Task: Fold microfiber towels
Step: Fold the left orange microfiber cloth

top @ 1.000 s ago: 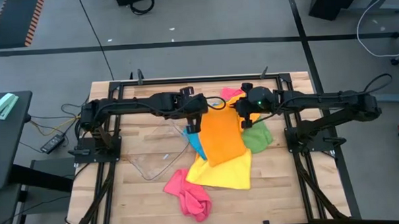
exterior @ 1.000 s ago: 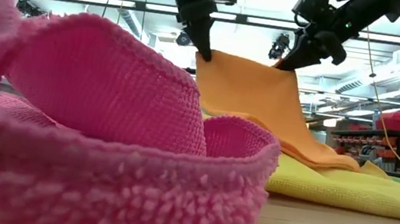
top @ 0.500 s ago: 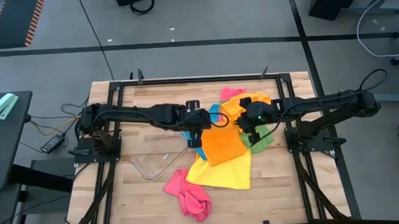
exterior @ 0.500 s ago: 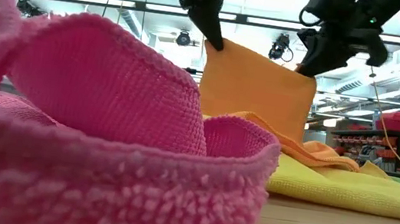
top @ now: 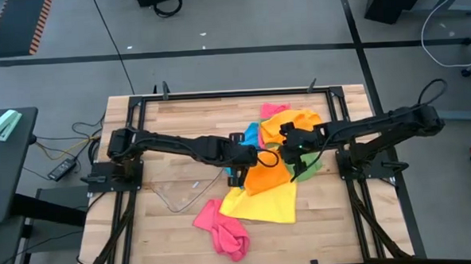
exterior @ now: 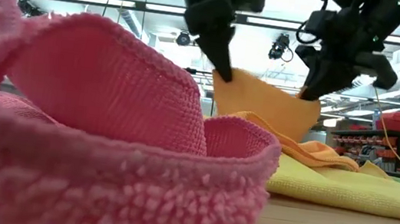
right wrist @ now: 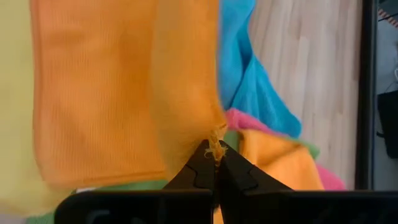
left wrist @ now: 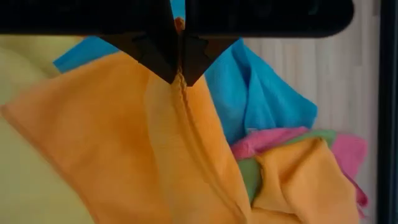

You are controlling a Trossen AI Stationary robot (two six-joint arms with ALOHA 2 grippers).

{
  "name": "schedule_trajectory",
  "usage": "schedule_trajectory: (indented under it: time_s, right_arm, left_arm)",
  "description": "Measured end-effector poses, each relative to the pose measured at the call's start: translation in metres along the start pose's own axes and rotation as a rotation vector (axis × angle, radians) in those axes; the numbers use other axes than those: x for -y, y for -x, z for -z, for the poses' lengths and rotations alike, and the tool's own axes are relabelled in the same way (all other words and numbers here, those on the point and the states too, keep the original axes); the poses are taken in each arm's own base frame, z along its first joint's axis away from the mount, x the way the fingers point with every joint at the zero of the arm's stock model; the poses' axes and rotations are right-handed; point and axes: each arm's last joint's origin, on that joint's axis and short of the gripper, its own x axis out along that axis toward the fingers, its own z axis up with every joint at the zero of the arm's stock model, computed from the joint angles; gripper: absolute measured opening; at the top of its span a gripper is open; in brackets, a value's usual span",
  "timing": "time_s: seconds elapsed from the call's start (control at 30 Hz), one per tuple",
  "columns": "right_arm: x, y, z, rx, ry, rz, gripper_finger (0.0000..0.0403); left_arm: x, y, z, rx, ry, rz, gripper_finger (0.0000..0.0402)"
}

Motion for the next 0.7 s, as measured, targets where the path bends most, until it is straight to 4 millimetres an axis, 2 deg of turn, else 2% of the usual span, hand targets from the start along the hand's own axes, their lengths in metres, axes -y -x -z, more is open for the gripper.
schedule_trajectory:
  time_s: [0.17,0.33,0.47,0.7]
  right_arm:
    - [-0.007,-0.008,0.004,-0.017,0.011,-0.020,0.0007]
    - [-0.017,-0.006,0.000,0.002,0.033,-0.046,0.0007]
    - [-0.025,-0.004,-0.003,0.015,0.063,-0.064,0.0007]
    - [-0.028,-0.003,-0.004,0.014,0.086,-0.072,0.0007]
  left_arm:
    - [0.000,0.001,-0.001,0.011,0.002,-0.001,0.0012]
    - [0.002,0.004,-0.001,0.015,-0.019,0.002,0.0030]
    - [0.005,0.011,-0.004,0.001,-0.069,0.012,0.0023]
    - [0.019,0.021,-0.009,0.030,-0.135,0.032,0.0017]
